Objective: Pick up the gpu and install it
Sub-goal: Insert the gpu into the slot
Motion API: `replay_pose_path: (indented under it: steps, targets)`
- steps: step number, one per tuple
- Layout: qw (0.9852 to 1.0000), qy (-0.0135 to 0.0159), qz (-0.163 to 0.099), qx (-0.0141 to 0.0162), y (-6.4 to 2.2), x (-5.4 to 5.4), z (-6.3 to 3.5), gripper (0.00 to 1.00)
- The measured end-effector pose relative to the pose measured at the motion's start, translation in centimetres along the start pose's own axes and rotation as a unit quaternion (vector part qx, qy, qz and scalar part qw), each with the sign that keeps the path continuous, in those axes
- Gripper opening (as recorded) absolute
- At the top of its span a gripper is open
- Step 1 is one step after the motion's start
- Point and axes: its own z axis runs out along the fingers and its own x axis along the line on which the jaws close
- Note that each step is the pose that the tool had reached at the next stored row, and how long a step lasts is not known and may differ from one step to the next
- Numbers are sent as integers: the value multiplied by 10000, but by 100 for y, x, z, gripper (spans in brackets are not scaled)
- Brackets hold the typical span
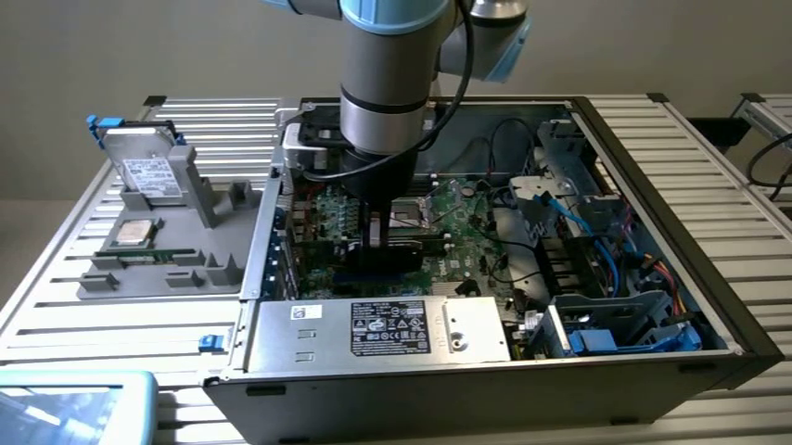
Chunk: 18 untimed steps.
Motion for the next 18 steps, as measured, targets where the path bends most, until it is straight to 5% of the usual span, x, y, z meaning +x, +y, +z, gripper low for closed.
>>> replay_pose_path:
  steps: [18]
  targets:
    - [10000,5,-53,1,8,0,18,28]
